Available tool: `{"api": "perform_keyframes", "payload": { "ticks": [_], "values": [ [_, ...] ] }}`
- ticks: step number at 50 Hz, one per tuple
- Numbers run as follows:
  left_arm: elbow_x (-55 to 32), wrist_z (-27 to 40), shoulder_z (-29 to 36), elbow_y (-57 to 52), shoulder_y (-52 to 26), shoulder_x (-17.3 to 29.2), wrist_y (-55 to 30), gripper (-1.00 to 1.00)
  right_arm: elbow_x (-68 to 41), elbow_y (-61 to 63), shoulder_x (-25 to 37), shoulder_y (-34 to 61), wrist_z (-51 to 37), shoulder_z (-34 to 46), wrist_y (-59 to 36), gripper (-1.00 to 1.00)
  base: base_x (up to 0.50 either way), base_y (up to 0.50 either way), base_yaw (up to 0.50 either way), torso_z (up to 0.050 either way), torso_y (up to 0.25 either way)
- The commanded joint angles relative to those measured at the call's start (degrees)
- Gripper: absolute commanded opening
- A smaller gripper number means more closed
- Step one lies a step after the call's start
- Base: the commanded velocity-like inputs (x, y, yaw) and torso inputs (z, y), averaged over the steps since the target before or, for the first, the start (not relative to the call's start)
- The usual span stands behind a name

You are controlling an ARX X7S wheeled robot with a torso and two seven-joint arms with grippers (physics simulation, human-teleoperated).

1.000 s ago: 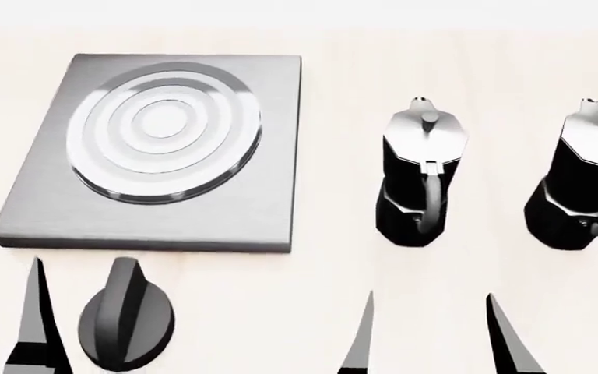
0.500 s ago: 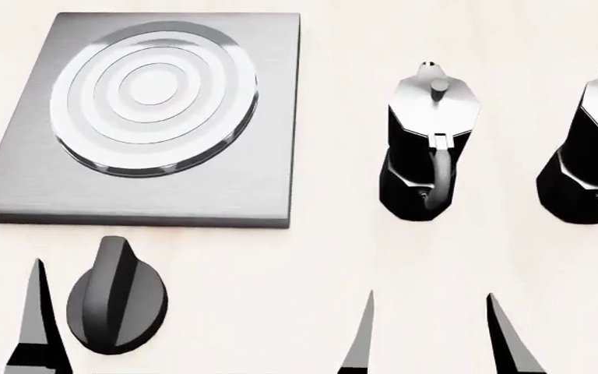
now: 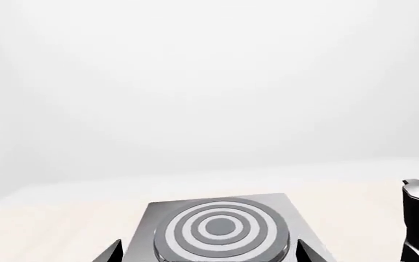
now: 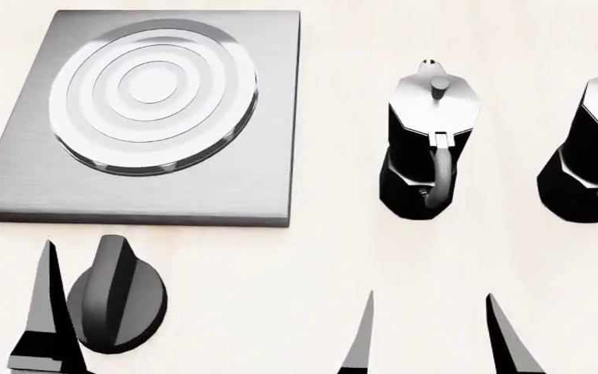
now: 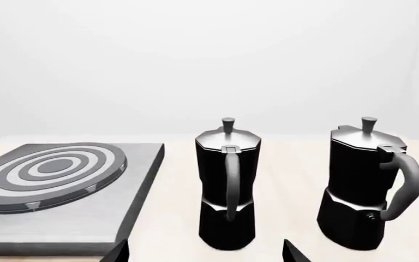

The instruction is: Turn off the stove.

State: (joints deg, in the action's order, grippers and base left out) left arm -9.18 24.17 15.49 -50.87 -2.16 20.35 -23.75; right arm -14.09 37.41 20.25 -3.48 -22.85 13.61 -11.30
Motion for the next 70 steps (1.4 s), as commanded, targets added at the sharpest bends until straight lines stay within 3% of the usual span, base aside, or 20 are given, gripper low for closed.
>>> {"api": "perform_keyframes", "payload": {
  "ticks": [1,24,70],
  "values": [
    [-0.9,-1.7,0.2,-2.2,-4.9,-2.0,-3.0,1.0,-0.1,0.1,-0.8,-0.1,1.7,-1.3,0.3,1.0,0.0,0.0,0.0,0.0,0.0],
    [-0.9,-2.4,4.9,6.4,-8.0,-4.8,1.1,1.0,-0.5,-0.2,-0.4,0.0,1.3,-1.4,0.6,1.0,0.0,0.0,0.0,0.0,0.0],
    [0.6,-2.2,6.1,22.5,-5.0,-3.9,10.4,1.0,-0.7,-0.7,0.4,0.2,0.6,-0.8,1.1,1.0,0.0,0.0,0.0,0.0,0.0]
  ]
}}
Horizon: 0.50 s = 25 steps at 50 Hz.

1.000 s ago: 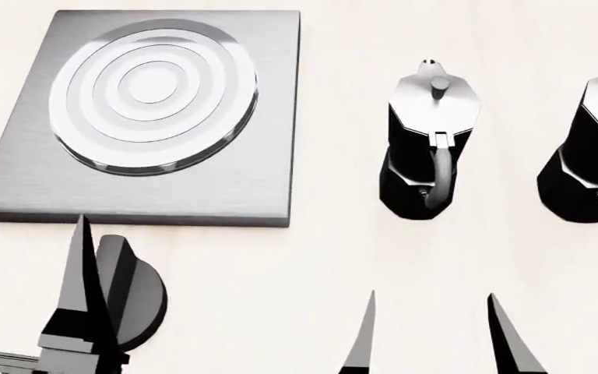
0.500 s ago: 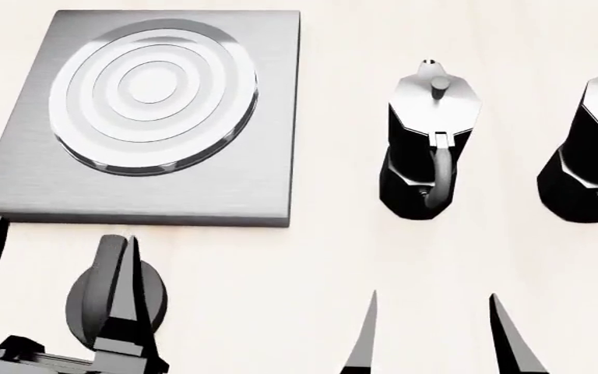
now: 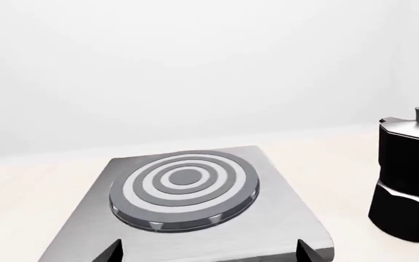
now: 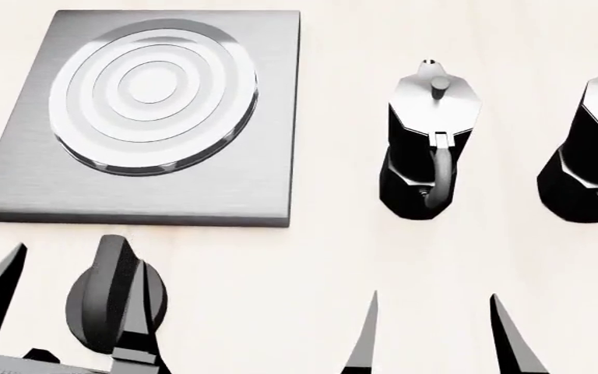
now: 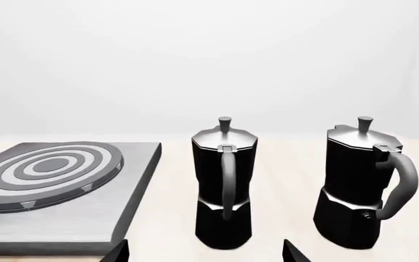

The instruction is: Turn off the stove.

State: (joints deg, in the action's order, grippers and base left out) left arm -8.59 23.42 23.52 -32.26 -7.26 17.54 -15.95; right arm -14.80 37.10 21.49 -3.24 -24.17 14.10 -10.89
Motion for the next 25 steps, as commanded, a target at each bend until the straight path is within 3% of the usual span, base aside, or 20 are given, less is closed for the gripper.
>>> {"api": "perform_keyframes", "payload": {
  "ticks": [1,25],
  "values": [
    [0.0,-1.4,-1.9,4.1,0.1,-1.1,2.7,1.0,0.0,-0.4,-0.9,-0.1,1.8,-1.3,0.7,1.0,0.0,0.0,0.0,0.0,0.0],
    [-0.4,-1.3,-2.1,9.9,-0.9,-1.3,4.6,1.0,-0.1,-0.2,-0.5,-0.1,1.4,-1.0,0.7,1.0,0.0,0.0,0.0,0.0,0.0]
  ]
}}
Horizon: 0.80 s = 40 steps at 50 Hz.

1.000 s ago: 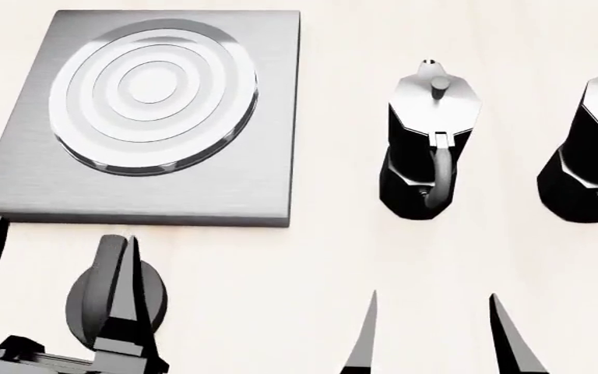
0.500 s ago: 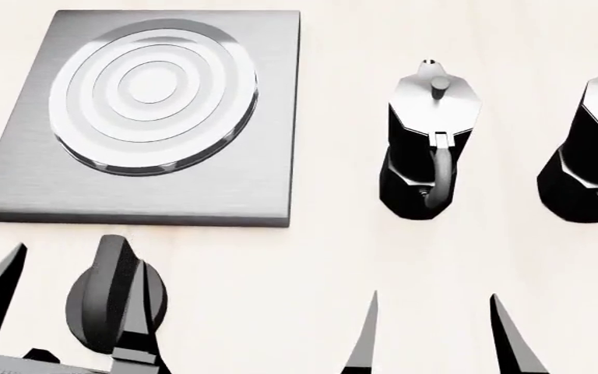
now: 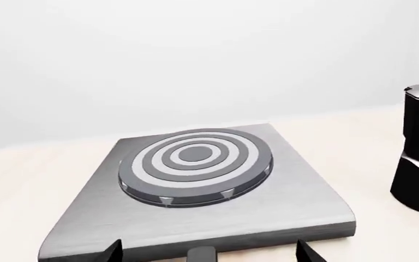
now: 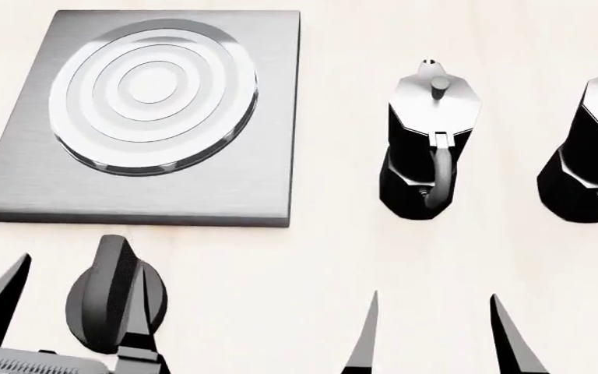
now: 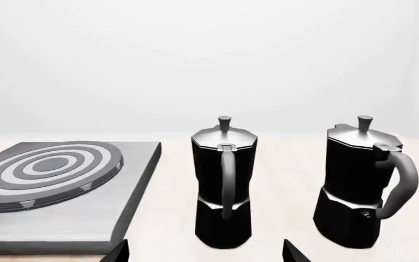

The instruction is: Turn off the stove.

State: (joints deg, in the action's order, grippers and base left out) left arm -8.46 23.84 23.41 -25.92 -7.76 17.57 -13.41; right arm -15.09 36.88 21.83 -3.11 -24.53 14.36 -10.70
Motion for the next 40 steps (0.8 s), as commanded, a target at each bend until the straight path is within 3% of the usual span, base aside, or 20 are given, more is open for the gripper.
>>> {"api": "perform_keyframes", "payload": {
  "ticks": [1,40],
  "values": [
    [-0.5,-1.7,-2.0,3.9,-0.5,-1.3,2.3,1.0,0.2,0.0,-0.8,-0.2,1.7,-1.2,0.5,1.0,0.0,0.0,0.0,0.0,0.0],
    [-0.4,-0.9,-2.2,12.4,-2.2,-1.6,5.4,1.0,-0.1,-0.2,-0.2,-0.1,1.1,-0.9,0.8,1.0,0.0,0.0,0.0,0.0,0.0]
  ]
}}
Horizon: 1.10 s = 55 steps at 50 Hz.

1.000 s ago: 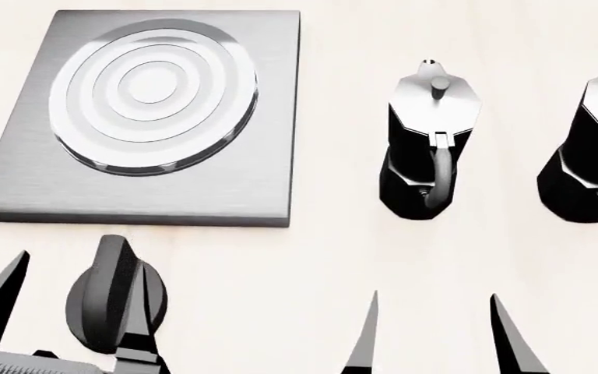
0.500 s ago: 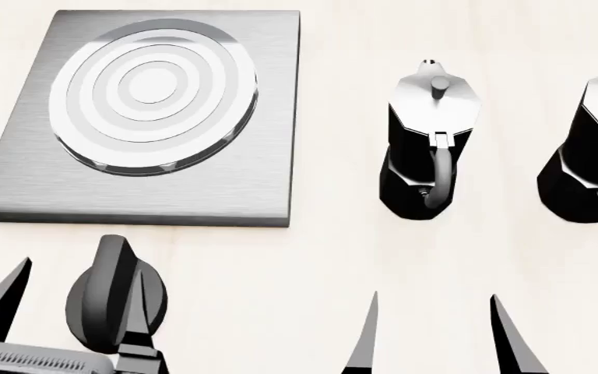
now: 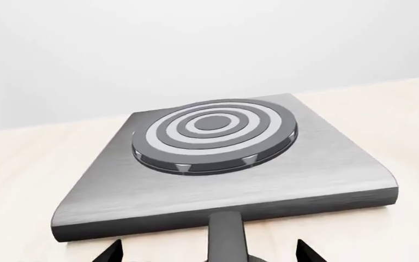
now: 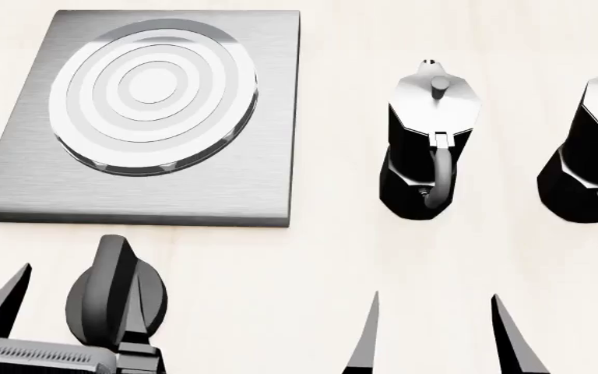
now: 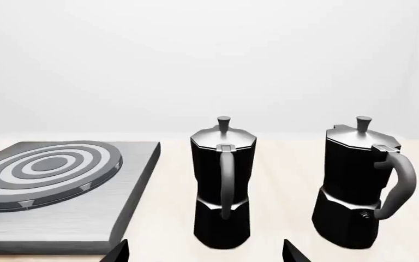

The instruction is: Turn off the stove.

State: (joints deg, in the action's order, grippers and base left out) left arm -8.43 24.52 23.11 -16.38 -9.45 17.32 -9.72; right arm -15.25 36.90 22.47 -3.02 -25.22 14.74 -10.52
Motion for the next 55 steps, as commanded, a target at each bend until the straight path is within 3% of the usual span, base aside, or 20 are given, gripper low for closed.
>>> {"api": "perform_keyframes", "payload": {
  "ticks": [1,55],
  "values": [
    [-0.4,-1.6,-1.9,3.1,-0.6,-1.3,1.9,1.0,0.1,-0.2,-0.9,-0.2,1.8,-1.3,0.7,1.0,0.0,0.0,0.0,0.0,0.0],
    [-1.5,-1.0,-1.9,12.3,-2.7,-1.8,5.1,1.0,-0.3,-0.3,-0.1,0.0,1.0,-0.8,0.9,1.0,0.0,0.0,0.0,0.0,0.0]
  ]
}}
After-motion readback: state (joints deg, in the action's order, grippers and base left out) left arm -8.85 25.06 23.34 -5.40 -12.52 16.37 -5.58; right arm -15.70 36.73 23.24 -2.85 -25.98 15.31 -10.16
